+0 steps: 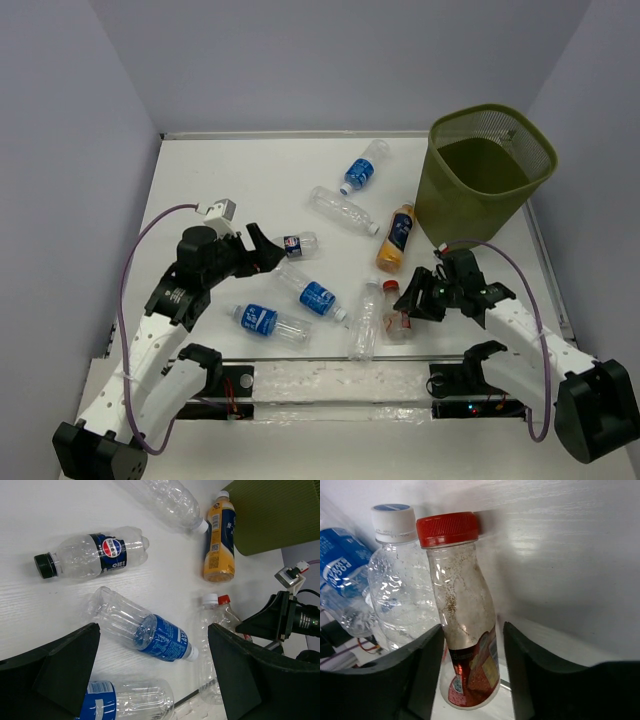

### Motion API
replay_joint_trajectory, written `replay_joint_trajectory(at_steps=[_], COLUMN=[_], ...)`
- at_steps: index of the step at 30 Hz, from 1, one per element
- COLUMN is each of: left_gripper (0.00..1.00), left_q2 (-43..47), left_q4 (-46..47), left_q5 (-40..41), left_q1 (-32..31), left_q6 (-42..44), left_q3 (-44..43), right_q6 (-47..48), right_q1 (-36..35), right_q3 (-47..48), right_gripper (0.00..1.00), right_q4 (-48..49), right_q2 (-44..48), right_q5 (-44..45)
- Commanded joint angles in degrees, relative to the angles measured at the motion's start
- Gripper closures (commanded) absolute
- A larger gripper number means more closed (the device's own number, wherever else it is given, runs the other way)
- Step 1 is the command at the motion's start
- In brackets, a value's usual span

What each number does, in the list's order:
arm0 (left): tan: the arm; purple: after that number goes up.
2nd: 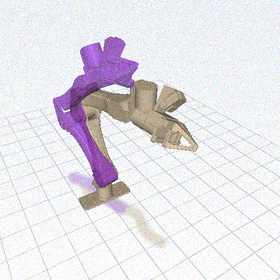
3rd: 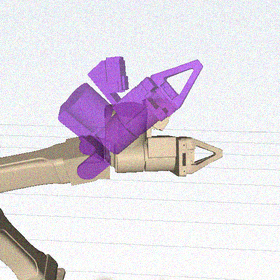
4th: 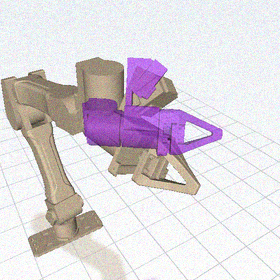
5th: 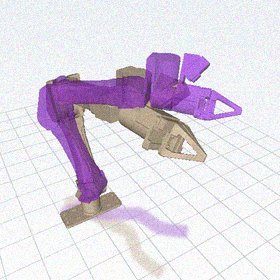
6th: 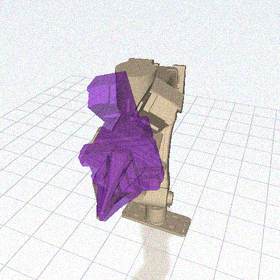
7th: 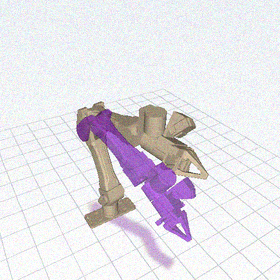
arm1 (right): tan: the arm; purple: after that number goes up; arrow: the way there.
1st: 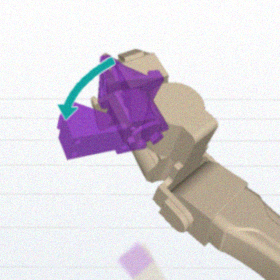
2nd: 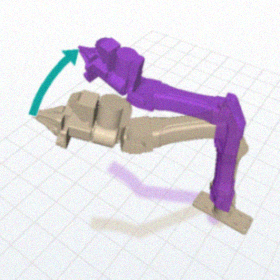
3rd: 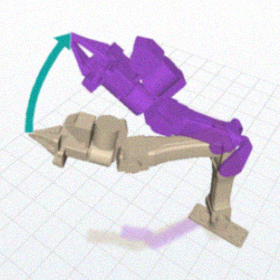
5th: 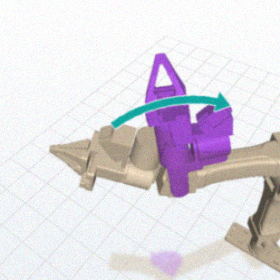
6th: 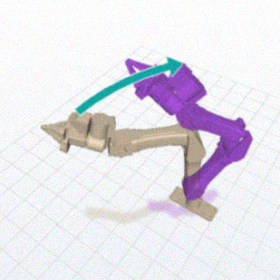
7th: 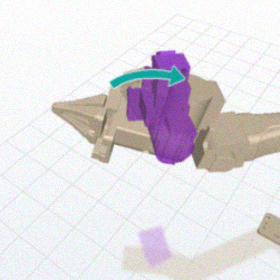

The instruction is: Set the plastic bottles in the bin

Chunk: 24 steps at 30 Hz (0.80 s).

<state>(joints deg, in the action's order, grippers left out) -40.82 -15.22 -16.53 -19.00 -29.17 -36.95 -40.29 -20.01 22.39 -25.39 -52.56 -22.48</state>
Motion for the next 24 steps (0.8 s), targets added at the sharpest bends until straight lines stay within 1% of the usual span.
replay_joint_trajectory(at_steps=[1,4,5,7,9,10,11,12,14,16,17,19,20,23,24], left_gripper=[0.01,0.01,0.01,0.01,0.01,0.01,0.01,0.01,0.01,0.01,0.01,0.01,0.01,0.01,0.01], left_q2=[-0.2,-0.3,-0.4,-0.5,-0.6,-0.6,-0.7,-0.6,-0.5,-0.3,-0.1,0.0,0.0,-0.2,-0.5], left_q4=[2.1,2.1,2.2,2.3,2.3,2.3,2.5,2.5,2.6,2.7,2.7,2.8,3.1,3.6,3.7], left_q5=[-1.9,-1.9,-2.0,-2.2,-2.4,-2.7,-2.7,-2.9,-3.2,-3.3,-3.5,-3.9,-4.1,-5.8,-7.1], left_q1=[0.3,0.3,0.3,0.4,0.4,0.4,0.5,0.5,0.5,0.5,0.5,0.5,0.5,0.5,0.5], left_q6=[1.0,1.0,1.0,1.0,1.0,1.0,1.0,1.2,1.2,1.2,1.2,1.3,1.4,1.6,1.7], left_q3=[0.8,0.8,0.8,0.8,0.8,0.9,0.9,0.9,0.9,1.0,1.0,1.0,1.0,1.3,1.3], right_q6=[-0.8,-1.3,-1.2,-1.3,-0.8,-0.7,-0.5,-0.2,0.0,0.8,1.2,2.1,2.8,6.2,7.0], right_q1=[-1.3,-1.3,-1.3,-1.3,-1.3,-1.3,-1.3,-1.3,-1.3,-1.3,-1.3,-1.3,-1.3,-1.3,-1.3], right_q3=[-0.2,0.3,0.8,1.3,2.0,2.8,3.4,4.0,6.6,9.7,14.5,20.4,27.3,37.8,44.0], right_gripper=[0.54,0.72,0.73,0.8,0.82,0.83,0.88,0.9,0.91,0.96,0.97,1.0,1.0,1.0,1.0], right_q4=[4.6,3.5,2.8,0.4,-1.7,-4.1,-5.4,-6.8,-11.3,-16.3,-17.9,-20.7,-21.0,-19.3,-17.7], right_q2=[-0.7,1.0,1.5,3.5,5.0,6.7,7.5,8.4,11.3,13.0,13.7,14.8,14.3,11.8,9.5], right_q5=[0.0,1.0,1.4,2.4,3.3,4.3,4.6,4.8,5.8,6.0,6.0,5.9,5.7,6.0,7.9])
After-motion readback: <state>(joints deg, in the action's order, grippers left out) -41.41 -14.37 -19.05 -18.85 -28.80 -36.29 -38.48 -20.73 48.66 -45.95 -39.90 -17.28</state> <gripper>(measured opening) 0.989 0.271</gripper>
